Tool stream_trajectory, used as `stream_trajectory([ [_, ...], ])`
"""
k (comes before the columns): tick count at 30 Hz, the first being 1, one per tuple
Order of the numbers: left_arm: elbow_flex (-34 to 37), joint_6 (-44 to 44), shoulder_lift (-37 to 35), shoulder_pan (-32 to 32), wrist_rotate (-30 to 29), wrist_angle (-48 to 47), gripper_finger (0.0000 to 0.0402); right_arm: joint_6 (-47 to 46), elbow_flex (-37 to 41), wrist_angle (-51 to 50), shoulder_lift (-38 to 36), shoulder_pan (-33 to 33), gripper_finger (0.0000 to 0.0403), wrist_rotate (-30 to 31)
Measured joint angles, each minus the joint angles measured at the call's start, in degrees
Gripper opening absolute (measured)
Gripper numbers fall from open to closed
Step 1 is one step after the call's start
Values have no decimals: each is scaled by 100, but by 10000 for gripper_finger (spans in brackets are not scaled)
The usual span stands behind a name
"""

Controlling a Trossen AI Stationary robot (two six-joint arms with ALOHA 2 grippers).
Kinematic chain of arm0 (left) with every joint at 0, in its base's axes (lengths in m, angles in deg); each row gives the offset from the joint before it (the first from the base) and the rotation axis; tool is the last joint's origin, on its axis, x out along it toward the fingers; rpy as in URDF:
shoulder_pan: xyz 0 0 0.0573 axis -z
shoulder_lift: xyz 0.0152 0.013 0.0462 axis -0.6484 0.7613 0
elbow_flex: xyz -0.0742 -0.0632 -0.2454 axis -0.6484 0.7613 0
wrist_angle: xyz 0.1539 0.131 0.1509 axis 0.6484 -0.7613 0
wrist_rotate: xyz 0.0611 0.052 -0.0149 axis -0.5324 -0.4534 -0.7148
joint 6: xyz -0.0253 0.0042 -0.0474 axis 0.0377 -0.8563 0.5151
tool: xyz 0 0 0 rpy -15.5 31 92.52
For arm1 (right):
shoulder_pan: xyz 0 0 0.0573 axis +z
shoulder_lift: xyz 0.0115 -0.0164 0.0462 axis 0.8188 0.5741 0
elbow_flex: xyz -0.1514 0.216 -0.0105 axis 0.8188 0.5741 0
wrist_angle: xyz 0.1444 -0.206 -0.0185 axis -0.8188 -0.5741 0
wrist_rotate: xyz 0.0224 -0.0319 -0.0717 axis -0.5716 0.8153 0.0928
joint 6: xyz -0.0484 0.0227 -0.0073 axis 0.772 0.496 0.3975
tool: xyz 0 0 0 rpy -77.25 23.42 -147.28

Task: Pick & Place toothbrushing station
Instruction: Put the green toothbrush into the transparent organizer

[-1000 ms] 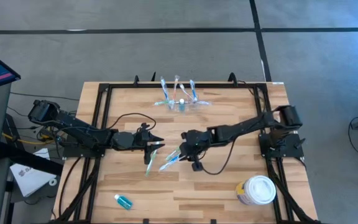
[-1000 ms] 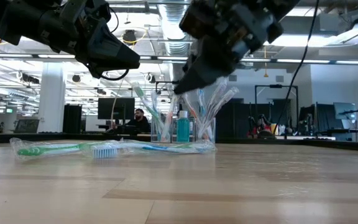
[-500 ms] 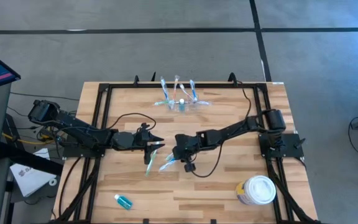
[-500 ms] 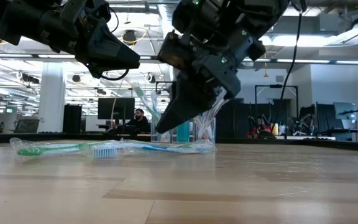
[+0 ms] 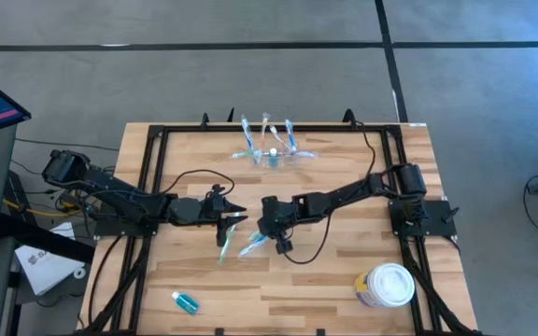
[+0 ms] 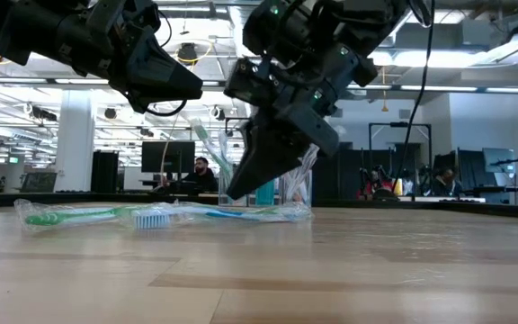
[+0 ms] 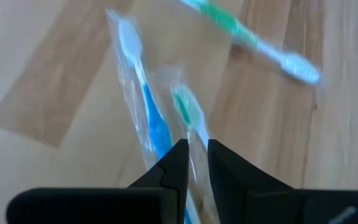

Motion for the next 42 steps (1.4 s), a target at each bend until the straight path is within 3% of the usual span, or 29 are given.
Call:
stream_trajectory([
  [8,-1,0,0,0,-1,1,106,90,0,-128,1,-88,57,-17],
  [22,0,0,0,0,-2,2,106,95,0,-210,5,-131,143,188],
  [42,0,0,0,0,-2,0,106,193,4,-673,5,-256,123,211],
])
